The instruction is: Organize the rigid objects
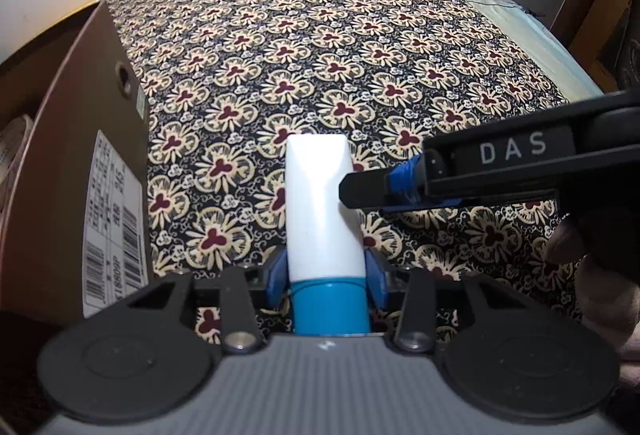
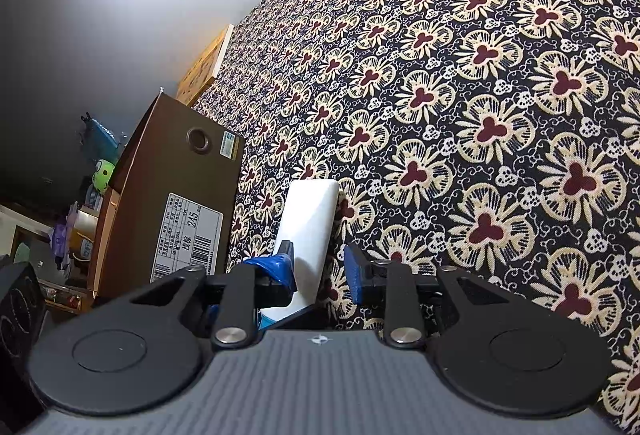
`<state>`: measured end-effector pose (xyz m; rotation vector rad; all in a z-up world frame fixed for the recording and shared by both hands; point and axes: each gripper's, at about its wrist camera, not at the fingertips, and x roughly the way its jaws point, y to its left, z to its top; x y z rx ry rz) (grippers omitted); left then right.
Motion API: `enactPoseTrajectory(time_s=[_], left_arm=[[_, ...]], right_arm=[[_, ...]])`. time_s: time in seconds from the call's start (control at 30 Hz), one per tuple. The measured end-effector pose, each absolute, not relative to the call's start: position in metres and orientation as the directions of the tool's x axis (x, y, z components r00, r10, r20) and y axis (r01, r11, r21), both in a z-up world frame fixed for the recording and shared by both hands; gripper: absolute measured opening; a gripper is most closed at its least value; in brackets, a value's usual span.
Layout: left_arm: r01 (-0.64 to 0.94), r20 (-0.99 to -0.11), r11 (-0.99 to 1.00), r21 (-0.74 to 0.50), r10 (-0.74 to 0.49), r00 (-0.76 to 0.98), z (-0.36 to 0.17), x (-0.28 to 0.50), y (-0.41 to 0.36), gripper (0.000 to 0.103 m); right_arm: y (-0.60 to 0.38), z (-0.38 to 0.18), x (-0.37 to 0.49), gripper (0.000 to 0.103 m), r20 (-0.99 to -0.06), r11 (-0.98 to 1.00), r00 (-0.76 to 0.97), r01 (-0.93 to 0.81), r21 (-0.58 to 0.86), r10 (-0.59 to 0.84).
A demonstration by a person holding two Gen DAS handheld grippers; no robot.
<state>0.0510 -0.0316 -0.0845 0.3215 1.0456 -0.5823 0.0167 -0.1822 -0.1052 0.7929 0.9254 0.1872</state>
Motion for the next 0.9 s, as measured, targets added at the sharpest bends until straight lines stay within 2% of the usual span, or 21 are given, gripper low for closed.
enactPoseTrajectory(time_s=[0.53,0.9], left_arm=[[0.597,-0.862,0.786,-0.161,-0.407,0.303,-0.074,0.041,-0.021,0.042],[0.621,-0.802,0.767,-0.162,-0.469,0.37,-0.035,0.023,0.01,0.041]], right_arm=[[-0.189,-0.118,-0.02,0.014,-0.59,0.56,0.581,0.259,0.787,0.561],[-0.154,-0.066,-0.04,0.014,-0.532,0.624,0.659,0.12,0.772,0.532]])
